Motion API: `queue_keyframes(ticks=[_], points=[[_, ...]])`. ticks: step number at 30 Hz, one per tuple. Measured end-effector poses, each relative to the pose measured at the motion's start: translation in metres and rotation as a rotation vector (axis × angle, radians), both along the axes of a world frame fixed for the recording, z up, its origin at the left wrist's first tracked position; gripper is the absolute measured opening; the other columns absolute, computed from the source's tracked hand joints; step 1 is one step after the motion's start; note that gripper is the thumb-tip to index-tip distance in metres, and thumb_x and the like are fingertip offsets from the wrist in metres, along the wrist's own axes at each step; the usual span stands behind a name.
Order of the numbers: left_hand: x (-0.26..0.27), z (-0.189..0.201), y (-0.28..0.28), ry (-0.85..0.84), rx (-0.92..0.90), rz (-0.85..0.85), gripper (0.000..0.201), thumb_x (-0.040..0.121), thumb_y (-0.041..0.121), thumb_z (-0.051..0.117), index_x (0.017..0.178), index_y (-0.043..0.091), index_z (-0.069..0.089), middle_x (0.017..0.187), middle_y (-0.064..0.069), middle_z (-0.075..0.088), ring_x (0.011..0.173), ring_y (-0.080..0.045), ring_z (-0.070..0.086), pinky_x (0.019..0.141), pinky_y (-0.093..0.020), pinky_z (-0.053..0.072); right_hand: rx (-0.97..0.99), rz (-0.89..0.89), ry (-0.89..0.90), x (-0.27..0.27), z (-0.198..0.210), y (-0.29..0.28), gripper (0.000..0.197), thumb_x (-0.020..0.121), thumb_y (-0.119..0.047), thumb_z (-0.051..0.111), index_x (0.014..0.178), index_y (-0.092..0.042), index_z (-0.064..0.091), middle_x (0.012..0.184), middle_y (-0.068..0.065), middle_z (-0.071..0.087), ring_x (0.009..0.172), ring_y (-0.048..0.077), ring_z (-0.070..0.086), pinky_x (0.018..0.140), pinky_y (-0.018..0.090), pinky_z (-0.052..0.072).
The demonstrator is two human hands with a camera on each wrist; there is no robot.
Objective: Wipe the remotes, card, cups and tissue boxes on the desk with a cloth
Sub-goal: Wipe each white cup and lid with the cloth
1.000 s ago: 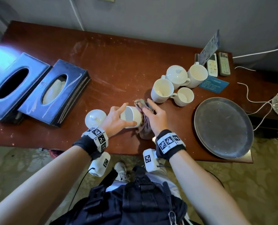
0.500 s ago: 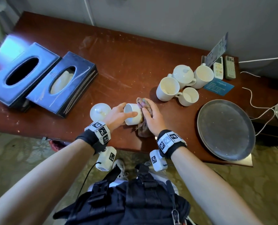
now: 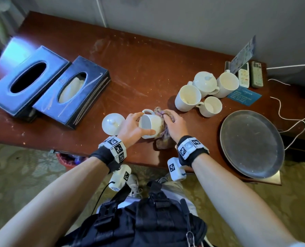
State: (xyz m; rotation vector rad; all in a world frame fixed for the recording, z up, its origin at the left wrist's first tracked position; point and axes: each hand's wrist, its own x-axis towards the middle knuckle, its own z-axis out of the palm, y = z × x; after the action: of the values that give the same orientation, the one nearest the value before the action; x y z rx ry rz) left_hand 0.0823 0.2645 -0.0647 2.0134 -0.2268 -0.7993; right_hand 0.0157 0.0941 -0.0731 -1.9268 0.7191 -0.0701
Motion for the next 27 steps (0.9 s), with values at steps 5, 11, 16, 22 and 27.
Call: queue_keyframes(ticks=[5, 11, 16, 22, 27], points=[[0.001, -0.002, 0.0, -0.013, -0.005, 0.017, 0.111, 0.042, 0.054, 0.084, 0.14, 0.014, 0.051, 0.123, -0.001, 0.052, 0.107, -0.021, 0.061, 0.091, -0.047, 0.055, -0.113, 0.127, -0.161, -0.001, 0.006, 0.032, 0.022, 0.095, -0.022, 0.06, 0.114, -0.016, 0.07, 0.126, -0.004, 0.062, 0.119, 0.009, 0.052, 0.104, 0.024, 0.039], [-0.002, -0.011, -0.001, -0.051, -0.015, 0.032, 0.092, 0.061, 0.031, 0.093, 0.14, 0.015, 0.05, 0.124, 0.0, 0.049, 0.11, -0.02, 0.058, 0.093, -0.046, 0.054, 0.023, -0.008, -0.126, -0.003, -0.006, 0.015, 0.016, 0.093, -0.025, 0.063, 0.105, -0.019, 0.072, 0.116, -0.006, 0.067, 0.111, 0.011, 0.059, 0.103, 0.036, 0.045], [0.002, -0.013, -0.001, -0.028, -0.02, 0.024, 0.094, 0.056, 0.042, 0.088, 0.14, 0.019, 0.051, 0.118, 0.001, 0.05, 0.108, -0.021, 0.058, 0.091, -0.045, 0.053, -0.021, -0.024, -0.147, 0.006, 0.006, 0.025, 0.014, 0.092, -0.016, 0.064, 0.1, -0.014, 0.074, 0.107, -0.008, 0.068, 0.105, 0.01, 0.061, 0.098, 0.027, 0.047], [0.002, -0.016, 0.0, -0.047, -0.057, 0.04, 0.072, 0.065, 0.027, 0.088, 0.13, 0.019, 0.058, 0.114, 0.001, 0.053, 0.1, -0.019, 0.058, 0.086, -0.033, 0.051, -0.118, 0.095, -0.234, 0.002, 0.004, 0.039, 0.017, 0.091, -0.016, 0.068, 0.105, -0.013, 0.076, 0.121, -0.004, 0.066, 0.116, 0.006, 0.056, 0.102, 0.016, 0.04], [0.001, -0.017, 0.004, 0.038, -0.064, 0.029, 0.088, 0.065, 0.017, 0.091, 0.139, 0.016, 0.045, 0.131, -0.004, 0.051, 0.113, -0.02, 0.054, 0.093, -0.041, 0.052, -0.038, -0.076, -0.018, 0.007, 0.006, 0.011, 0.017, 0.093, -0.017, 0.062, 0.104, -0.012, 0.074, 0.1, -0.006, 0.068, 0.1, 0.012, 0.061, 0.092, 0.025, 0.046]])
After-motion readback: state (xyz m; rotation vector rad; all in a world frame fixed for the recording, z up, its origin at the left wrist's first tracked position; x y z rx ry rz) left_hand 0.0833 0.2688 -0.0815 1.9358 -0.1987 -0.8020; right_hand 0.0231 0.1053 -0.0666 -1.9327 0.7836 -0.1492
